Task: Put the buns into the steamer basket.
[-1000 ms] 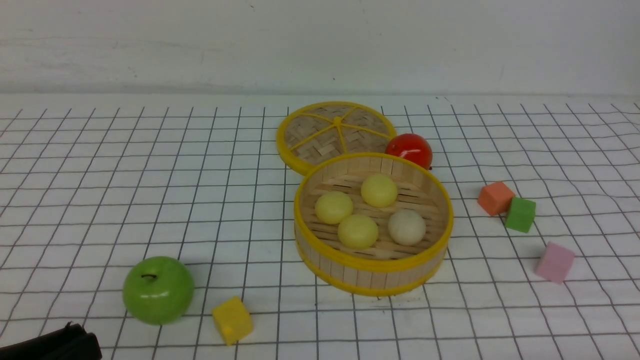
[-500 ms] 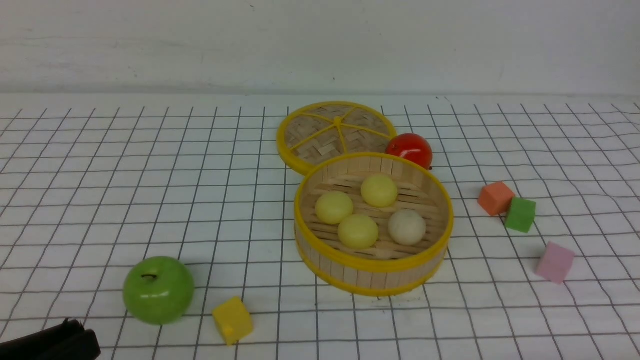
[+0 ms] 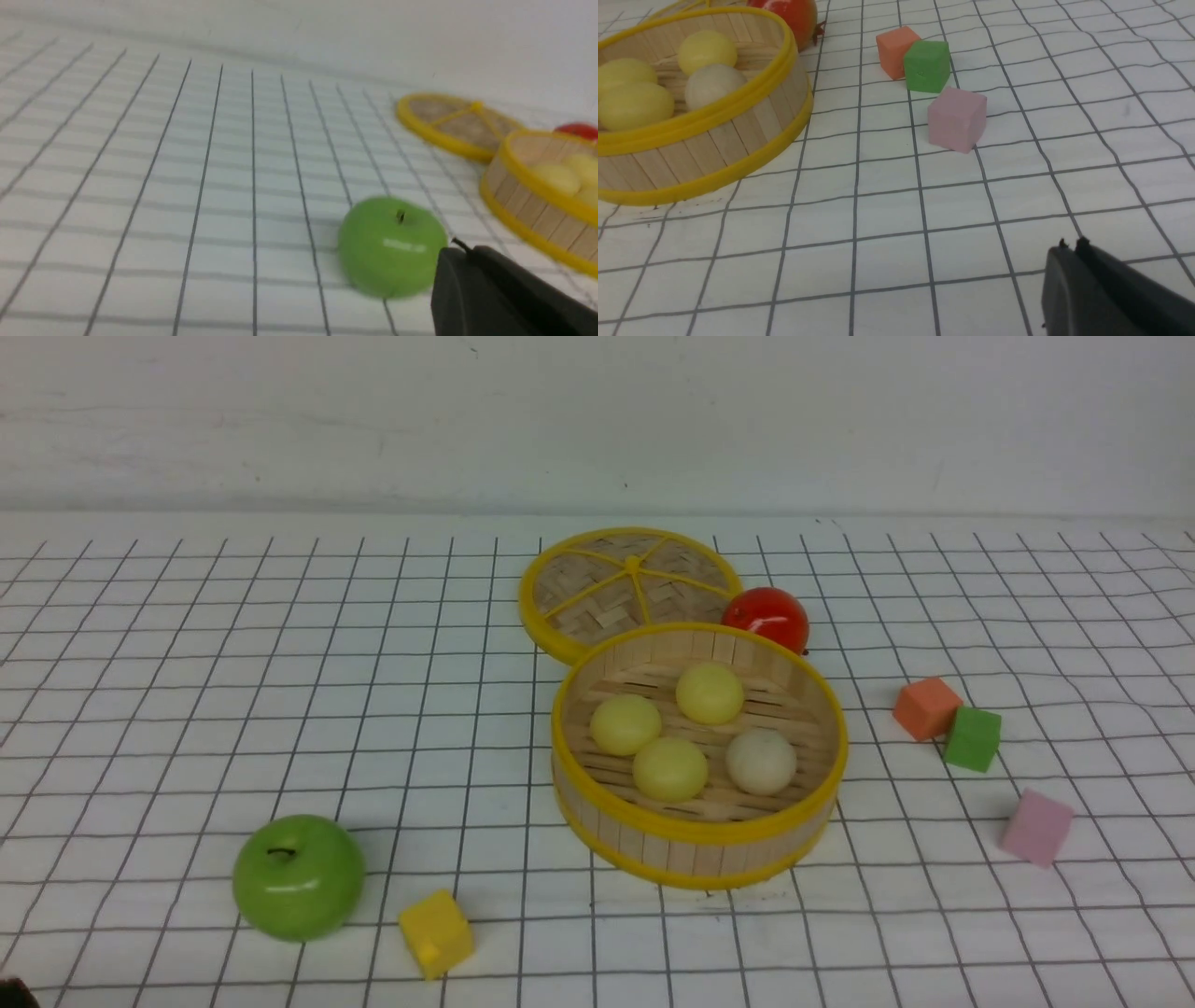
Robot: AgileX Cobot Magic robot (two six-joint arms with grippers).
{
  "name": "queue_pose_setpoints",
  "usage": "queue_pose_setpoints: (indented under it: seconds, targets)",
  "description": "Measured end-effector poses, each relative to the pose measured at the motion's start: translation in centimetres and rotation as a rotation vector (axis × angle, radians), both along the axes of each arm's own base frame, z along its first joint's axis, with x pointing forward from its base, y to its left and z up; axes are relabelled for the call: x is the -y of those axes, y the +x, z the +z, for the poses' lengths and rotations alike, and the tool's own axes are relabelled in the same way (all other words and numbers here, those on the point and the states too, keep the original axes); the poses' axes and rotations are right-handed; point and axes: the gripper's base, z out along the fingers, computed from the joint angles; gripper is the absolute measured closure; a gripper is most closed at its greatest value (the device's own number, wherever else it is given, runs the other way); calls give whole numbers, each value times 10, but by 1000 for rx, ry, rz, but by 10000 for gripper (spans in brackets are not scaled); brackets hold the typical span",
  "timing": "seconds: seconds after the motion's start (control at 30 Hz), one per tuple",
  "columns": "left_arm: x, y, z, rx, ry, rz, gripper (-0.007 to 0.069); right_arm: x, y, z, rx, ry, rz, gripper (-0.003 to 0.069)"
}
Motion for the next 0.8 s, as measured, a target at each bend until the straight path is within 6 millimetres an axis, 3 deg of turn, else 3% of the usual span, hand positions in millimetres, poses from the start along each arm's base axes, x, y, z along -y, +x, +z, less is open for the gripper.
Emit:
queue_pose_setpoints:
  seconds: [0.13, 0.8]
  targets:
    - [1, -3, -17, -161, -7, -11, 638, 0, 0, 0, 0, 0, 0, 650]
    - [1, -3, -17, -165, -12, -11, 638, 0, 0, 0, 0, 0, 0, 634]
